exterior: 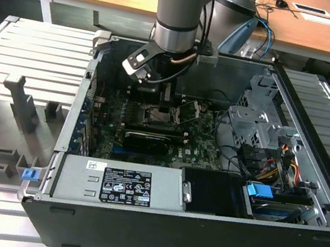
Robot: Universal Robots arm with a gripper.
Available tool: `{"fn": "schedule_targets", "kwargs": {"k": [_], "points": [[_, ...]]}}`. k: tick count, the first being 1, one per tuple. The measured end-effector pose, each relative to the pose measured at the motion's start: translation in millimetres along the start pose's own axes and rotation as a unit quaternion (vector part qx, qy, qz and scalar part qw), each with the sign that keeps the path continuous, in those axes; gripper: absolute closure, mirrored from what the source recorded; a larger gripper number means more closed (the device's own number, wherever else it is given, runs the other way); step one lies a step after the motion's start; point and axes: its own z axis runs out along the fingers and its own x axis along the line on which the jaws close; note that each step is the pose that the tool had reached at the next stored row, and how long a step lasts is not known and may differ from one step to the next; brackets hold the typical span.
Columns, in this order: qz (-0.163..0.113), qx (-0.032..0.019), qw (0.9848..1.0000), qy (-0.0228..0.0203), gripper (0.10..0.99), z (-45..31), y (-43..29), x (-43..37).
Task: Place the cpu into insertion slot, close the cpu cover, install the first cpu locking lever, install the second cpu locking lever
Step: 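Close the cpu cover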
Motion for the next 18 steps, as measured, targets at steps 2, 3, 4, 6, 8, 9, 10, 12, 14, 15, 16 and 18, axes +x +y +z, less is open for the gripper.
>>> {"fn": "schedule_targets", "kwargs": {"k": [2,3,4,6,8,9,10,12,14,15,16,18], "points": [[0.0,0.0,1.0,-0.0006,0.98,-1.1,0.1,0.1],[0.0,0.0,1.0,-0.0011,0.98,-1.8,0.2,0.1],[0.0,0.0,1.0,-0.0015,0.98,-2.2,0.2,0.1],[0.0,-0.0001,1.0,-0.0028,0.98,-2.9,0.2,0.1],[0.0,-0.0001,1.0,-0.0036,0.98,-3.2,0.2,0.1],[0.0,0.0,1.0,-0.0043,0.98,-3.6,0.3,0.2],[0.0,-0.0001,1.0,-0.0051,0.98,-5.9,0.4,0.3],[0.0,-0.0002,1.0,-0.0059,0.98,-10.1,0.8,0.5],[-0.001,-0.0002,1.0,-0.0069,0.98,-15.2,1.2,0.7],[-0.001,-0.0002,1.0,-0.0072,0.98,-16.8,1.3,0.7],[-0.001,-0.0002,1.0,-0.0074,0.98,-18.1,1.4,0.7],[-0.001,-0.0002,1.0,-0.0085,0.98,-22.0,1.7,0.8]]}}
